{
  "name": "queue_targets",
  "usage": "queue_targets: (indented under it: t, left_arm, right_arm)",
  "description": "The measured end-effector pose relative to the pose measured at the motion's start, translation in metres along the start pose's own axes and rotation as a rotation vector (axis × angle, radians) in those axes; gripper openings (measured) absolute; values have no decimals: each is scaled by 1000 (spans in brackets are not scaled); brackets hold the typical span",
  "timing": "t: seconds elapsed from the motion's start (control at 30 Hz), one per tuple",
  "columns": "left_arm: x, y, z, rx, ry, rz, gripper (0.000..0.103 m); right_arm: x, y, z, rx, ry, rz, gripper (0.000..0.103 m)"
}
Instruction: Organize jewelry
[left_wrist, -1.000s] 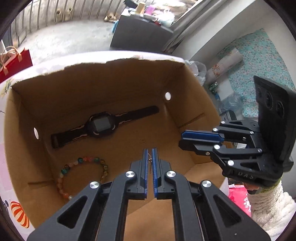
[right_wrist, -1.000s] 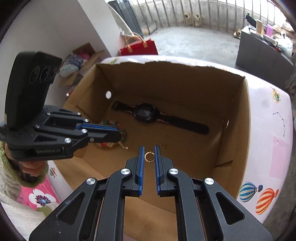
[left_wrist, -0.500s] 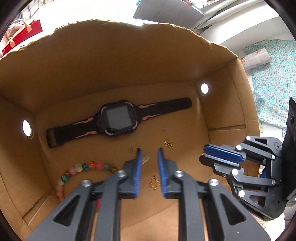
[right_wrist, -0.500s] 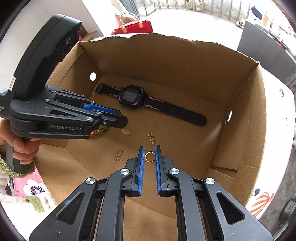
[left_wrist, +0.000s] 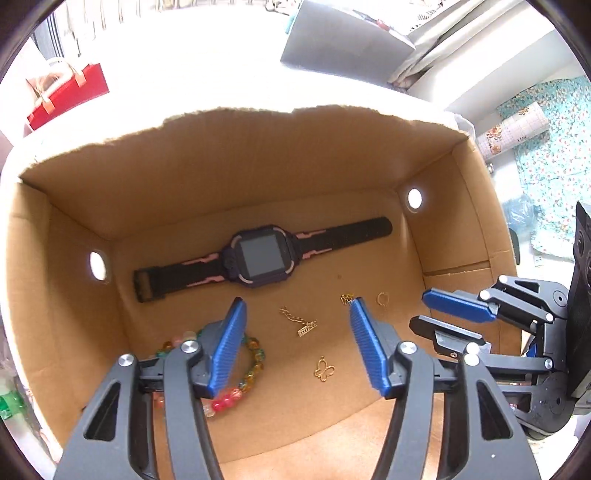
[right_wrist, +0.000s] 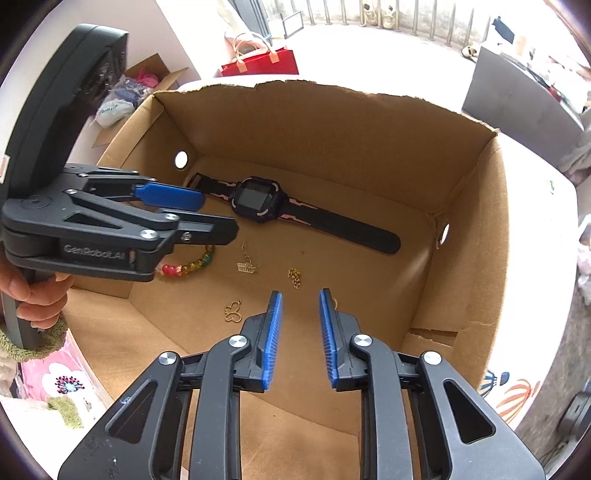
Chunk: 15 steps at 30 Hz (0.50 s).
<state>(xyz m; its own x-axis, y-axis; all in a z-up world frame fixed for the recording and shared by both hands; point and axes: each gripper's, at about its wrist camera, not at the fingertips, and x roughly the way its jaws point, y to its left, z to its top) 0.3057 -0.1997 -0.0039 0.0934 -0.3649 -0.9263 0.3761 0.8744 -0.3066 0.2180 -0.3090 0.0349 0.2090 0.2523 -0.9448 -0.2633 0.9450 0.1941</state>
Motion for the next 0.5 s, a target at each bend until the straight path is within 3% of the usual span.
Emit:
queue_targets:
  t: [0.2,0.3,0.5]
  left_arm:
    - [-35,-4,-10,26,-103,27,65]
    - [-54,-5,-20,53,-156,43,66]
    - [-97,-2,-65,55,-286,39,67]
  right_arm:
    - [-34,-2,-8,22,-94,-4,26]
    - [-61,-1,-19,30,-171,-10,34]
    - [-125,6,-54,46,-381,-66,60]
